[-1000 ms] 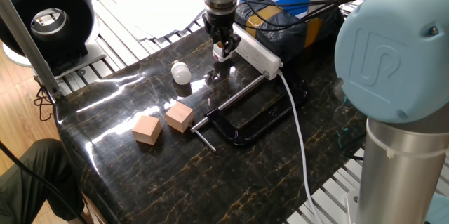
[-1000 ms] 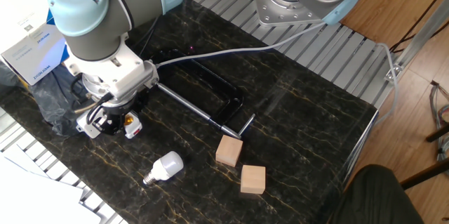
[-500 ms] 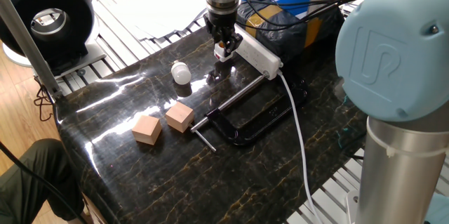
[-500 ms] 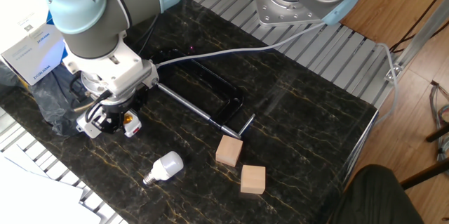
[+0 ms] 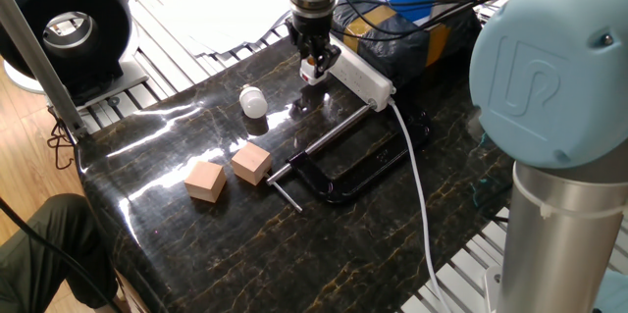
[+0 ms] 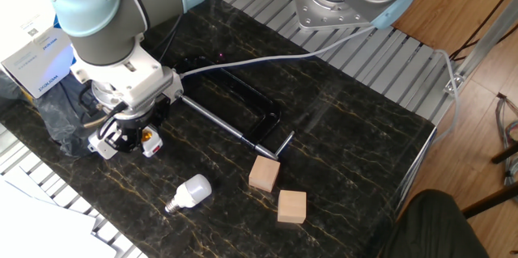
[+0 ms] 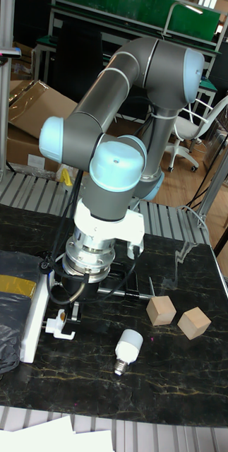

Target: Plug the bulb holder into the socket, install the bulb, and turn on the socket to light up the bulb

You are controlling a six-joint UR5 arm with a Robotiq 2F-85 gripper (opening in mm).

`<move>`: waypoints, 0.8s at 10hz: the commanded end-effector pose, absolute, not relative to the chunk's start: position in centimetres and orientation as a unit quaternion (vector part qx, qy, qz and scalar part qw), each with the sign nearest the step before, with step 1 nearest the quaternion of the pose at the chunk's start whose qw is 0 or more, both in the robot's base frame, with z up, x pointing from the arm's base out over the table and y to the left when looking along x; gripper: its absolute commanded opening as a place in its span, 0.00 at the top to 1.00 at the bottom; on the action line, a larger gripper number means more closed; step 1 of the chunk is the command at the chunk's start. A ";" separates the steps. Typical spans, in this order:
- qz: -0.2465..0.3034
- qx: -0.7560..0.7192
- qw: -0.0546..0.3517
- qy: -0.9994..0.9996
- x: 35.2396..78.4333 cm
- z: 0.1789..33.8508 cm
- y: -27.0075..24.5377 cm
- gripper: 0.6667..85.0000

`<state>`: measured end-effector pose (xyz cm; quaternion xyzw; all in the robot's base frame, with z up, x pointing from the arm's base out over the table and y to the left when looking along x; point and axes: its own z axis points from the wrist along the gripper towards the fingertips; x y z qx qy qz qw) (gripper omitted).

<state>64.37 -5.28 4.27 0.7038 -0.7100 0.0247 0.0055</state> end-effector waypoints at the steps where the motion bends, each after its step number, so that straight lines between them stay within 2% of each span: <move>1: 0.023 0.702 0.001 -0.711 64.5 4.4 -5.6 1.00; 8: 0.030 0.704 0.002 -0.710 64.6 4.0 -6.1 1.00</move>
